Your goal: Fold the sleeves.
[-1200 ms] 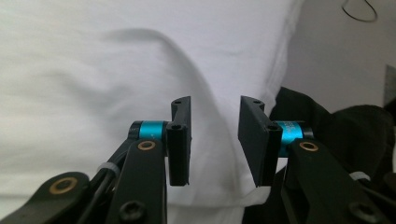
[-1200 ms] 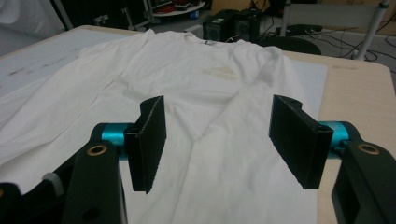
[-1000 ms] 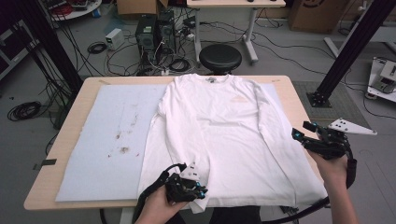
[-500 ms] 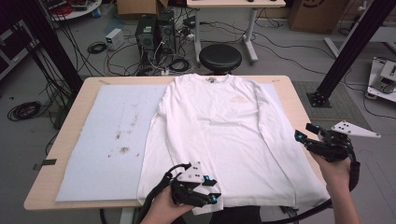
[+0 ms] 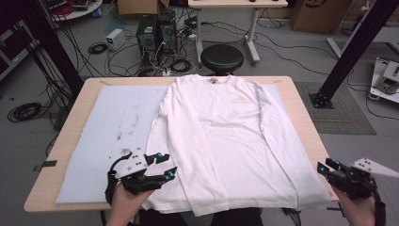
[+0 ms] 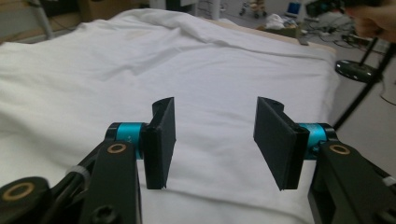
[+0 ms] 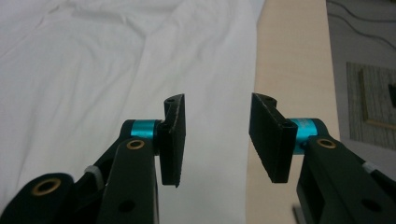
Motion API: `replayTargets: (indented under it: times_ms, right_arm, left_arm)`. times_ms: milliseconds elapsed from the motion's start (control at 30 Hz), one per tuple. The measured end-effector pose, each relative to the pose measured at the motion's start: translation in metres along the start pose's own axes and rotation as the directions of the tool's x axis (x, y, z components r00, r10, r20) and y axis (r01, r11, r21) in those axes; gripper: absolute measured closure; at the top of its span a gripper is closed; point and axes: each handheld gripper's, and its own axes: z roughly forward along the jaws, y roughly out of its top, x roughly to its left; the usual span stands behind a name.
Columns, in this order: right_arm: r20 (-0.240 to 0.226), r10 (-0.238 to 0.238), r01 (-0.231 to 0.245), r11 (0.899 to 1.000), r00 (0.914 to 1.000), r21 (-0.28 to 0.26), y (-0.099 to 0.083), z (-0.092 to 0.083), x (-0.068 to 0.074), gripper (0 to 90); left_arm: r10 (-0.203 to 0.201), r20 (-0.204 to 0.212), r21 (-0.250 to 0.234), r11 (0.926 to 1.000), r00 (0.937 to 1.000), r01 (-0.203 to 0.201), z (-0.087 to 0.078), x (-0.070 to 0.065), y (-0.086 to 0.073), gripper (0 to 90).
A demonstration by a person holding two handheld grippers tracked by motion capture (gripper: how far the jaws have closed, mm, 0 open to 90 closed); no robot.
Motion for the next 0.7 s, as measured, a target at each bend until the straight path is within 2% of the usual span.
replayTargets:
  times_ms: [100, 133, 200, 233, 333, 433, 567, 700]
  right_arm:
    - [0.011, 0.014, -0.014, 0.999, 0.9998, 0.045, -0.024, -0.01, 0.001, 60.4]
    - [0.025, 0.034, -0.036, 0.997, 0.9991, 0.067, -0.037, -0.014, 0.0, 61.2]
    - [0.039, 0.041, -0.044, 0.996, 0.9984, 0.077, -0.043, -0.016, -0.001, 62.3]
    - [0.051, 0.07, -0.075, 0.992, 0.9963, 0.102, -0.052, -0.018, -0.004, 62.5]
    - [0.066, 0.095, -0.102, 0.989, 0.9933, 0.11, -0.058, -0.02, -0.008, 62.8]
    - [0.049, 0.123, -0.128, 0.985, 0.9912, 0.114, -0.064, -0.018, -0.013, 63.2]
    - [0.032, 0.129, -0.131, 0.984, 0.9912, 0.123, -0.066, -0.014, -0.014, 64.5]
    - [0.029, 0.104, -0.107, 0.986, 0.9942, 0.131, -0.067, -0.01, -0.014, 70.9]
  left_arm:
    - [-0.011, -0.04, -0.021, 0.9997, 0.9991, 0.01, -0.012, 0.008, -0.004, 47.1]
    - [-0.019, -0.05, -0.027, 0.9995, 0.9986, 0.017, -0.015, 0.011, -0.006, 47.1]
    - [-0.032, -0.067, -0.036, 0.9989, 0.9972, 0.03, -0.02, 0.015, -0.008, 47.1]
    - [-0.038, -0.073, -0.04, 0.9986, 0.9966, 0.035, -0.022, 0.017, -0.009, 47.1]
    - [-0.047, -0.081, -0.042, 0.9981, 0.9956, 0.044, -0.026, 0.019, -0.01, 47.1]
    - [-0.05, -0.088, -0.044, 0.998, 0.9949, 0.046, -0.029, 0.02, -0.01, 47.1]
    - [-0.05, -0.088, -0.045, 0.9979, 0.9949, 0.046, -0.031, 0.021, -0.009, 47.1]
    - [-0.056, -0.09, -0.042, 0.9978, 0.9943, 0.052, -0.031, 0.021, -0.01, 46.9]
